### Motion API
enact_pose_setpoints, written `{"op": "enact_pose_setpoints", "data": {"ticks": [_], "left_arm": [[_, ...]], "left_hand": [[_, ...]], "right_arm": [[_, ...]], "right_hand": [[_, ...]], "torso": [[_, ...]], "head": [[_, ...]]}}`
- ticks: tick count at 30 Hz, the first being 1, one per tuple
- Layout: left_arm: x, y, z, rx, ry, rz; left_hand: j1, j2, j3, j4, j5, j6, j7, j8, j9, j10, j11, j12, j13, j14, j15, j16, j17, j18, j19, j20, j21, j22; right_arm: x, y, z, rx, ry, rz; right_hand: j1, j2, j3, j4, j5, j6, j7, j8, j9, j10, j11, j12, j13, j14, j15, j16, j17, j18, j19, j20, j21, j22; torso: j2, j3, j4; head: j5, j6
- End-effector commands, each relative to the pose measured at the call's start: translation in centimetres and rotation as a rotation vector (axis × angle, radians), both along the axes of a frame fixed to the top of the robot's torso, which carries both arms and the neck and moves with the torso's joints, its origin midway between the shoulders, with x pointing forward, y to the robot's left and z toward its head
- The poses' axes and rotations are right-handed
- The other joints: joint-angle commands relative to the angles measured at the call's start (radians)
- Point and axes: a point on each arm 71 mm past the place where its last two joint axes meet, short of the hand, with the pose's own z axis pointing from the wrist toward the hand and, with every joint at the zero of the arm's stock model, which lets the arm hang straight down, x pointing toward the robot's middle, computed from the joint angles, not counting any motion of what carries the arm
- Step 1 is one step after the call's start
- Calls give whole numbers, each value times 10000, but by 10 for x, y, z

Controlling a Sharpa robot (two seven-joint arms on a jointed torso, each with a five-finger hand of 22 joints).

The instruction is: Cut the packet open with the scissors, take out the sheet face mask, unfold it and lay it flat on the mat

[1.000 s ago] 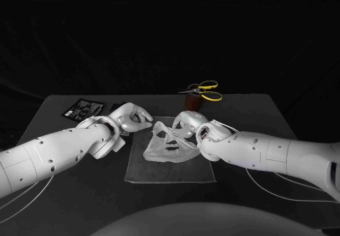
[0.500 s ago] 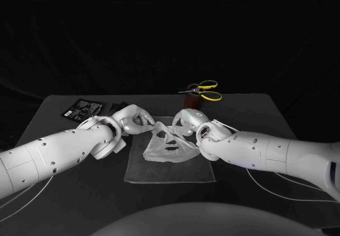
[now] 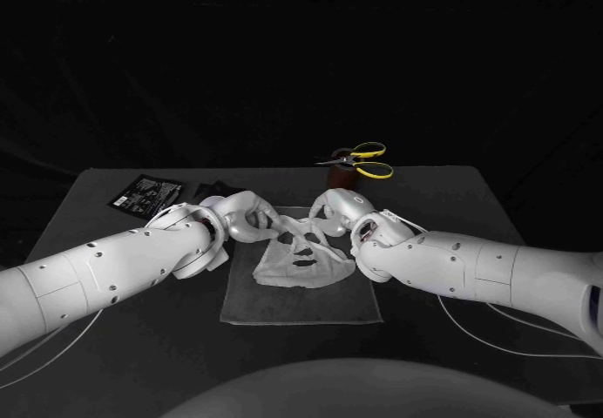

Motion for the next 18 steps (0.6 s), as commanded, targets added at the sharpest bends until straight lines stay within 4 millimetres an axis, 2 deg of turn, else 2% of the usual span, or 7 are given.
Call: {"op": "enact_pose_setpoints", "data": {"ticks": [1,6,11,18], "left_arm": [[2,-3,-4,634,118,-278],[7,-6,-8,917,109,-181],[11,-7,-12,1247,224,-126],[14,-8,-17,1675,449,-101]], "left_hand": [[-99,4,-26,10,23,-138,-10,-125,-69,-27,-10,104,77,289,-26,71,603,-75,81,-8,55,41],[-76,-2,-95,-24,22,-436,-84,-378,-188,-137,-53,318,234,336,-55,120,742,-82,94,-23,102,87],[-71,3,-124,-31,22,-472,-92,-421,-208,-153,-61,391,282,355,-63,137,793,-86,102,-30,120,107],[-55,34,-149,-37,23,-496,-93,-465,-231,-187,-70,484,346,354,-71,143,801,-84,89,-38,119,104]], "right_arm": [[2,-2,-1,-47,183,-105],[4,-4,-1,-94,231,-161],[5,-4,-1,-44,196,-176],[7,-5,-1,-69,172,-257]], "right_hand": [[-47,-113,24,-45,25,-44,-38,75,174,141,-76,-21,963,835,-75,35,1471,1,2,-81,-52,1318],[-47,-145,26,-71,25,-64,-41,107,199,115,-79,-66,926,831,-78,29,1459,4,-7,-84,-71,1313],[-52,-163,23,-82,25,-78,-41,125,213,84,-79,-121,876,829,-79,23,1448,10,-19,-85,-104,1305],[-54,-175,22,-92,26,-91,-41,138,224,66,-79,-152,849,827,-79,19,1440,13,-26,-86,-125,1300]], "torso": [[0,-1,-3],[6,-3,-8],[0,10,-1],[4,3,-4]], "head": [[-1,0],[-5,0],[10,0],[-7,0]]}}
